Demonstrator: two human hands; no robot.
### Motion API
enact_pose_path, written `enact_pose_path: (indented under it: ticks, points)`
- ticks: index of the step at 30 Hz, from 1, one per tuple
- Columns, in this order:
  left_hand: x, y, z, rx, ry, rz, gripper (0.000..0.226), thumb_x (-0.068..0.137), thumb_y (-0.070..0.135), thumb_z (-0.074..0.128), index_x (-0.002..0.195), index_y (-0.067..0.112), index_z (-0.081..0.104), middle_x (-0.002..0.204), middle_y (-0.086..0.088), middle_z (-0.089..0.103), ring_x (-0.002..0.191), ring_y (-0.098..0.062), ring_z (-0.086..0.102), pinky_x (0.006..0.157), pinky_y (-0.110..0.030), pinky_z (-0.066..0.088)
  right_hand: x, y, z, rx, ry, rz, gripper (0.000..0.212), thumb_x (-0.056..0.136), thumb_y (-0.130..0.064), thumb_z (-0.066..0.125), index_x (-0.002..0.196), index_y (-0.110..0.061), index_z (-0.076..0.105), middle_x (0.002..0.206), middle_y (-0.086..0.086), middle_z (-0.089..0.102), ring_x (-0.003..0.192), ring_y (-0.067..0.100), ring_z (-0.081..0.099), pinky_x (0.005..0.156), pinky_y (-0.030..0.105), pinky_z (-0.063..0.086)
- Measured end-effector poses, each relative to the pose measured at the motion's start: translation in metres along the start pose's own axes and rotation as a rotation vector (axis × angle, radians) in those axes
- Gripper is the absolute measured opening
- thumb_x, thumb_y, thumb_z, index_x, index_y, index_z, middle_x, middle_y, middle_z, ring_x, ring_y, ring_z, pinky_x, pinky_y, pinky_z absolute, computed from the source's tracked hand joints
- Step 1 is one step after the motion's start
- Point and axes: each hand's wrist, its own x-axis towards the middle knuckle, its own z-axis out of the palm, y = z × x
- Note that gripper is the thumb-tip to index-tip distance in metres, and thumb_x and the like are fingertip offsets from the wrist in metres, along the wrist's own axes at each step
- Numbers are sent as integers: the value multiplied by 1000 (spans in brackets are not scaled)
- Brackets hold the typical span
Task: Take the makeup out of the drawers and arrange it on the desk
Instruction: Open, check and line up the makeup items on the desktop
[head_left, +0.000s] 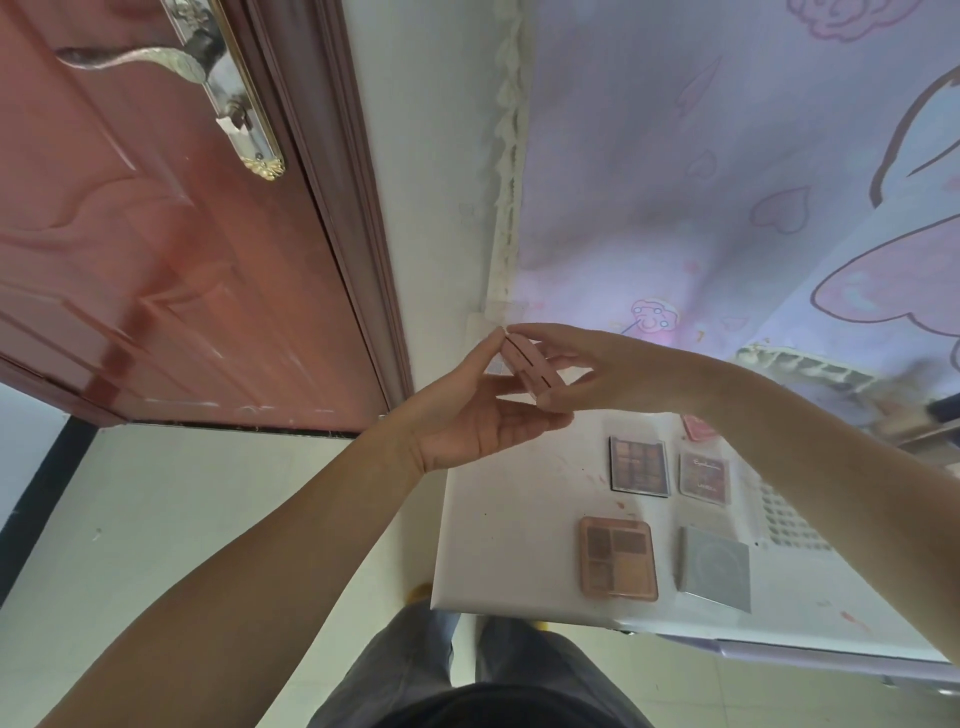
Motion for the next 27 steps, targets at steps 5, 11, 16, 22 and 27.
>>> enact_pose_path:
  ticks: [5,11,16,22,27]
  points:
    - [-10,12,6,215,54,107,56,81,50,61,122,12,63,131,-13,57,118,-29,58,96,-38,50,-5,-8,-7,71,34,-74,53,67,-54,69,113,-67,47,114,-26,62,109,-3,58,89,22,49]
    - [-14,16,15,319,87,193,26,93,28,56,108,11,70,116,-10,67,108,-31,63,89,-37,54,-8,-11,-4,98,43,-127,48,72,-52,67,114,-65,48,117,-28,59,106,-3,59,79,14,53]
    - [-15,22,17,290,71,132,34,89,43,55,111,22,70,115,-4,68,102,-29,66,78,-35,55,-14,-13,-4,31,33,-140,63,78,-42,73,127,-59,36,115,-39,51,104,-12,52,77,7,44]
    - [-11,18,22,340,42,80,54,84,66,44,121,32,63,111,-4,67,99,-33,66,68,-28,54,-9,-9,-3,-51,200,-72,55,85,-43,62,136,-38,41,115,-26,55,99,-4,56,80,16,43]
    - [-8,13,20,235,25,114,57,81,63,51,119,24,64,121,-10,65,107,-38,63,79,-36,55,-9,-11,-7,-151,237,12,55,86,-60,46,136,-37,42,108,-22,58,104,3,57,81,16,43]
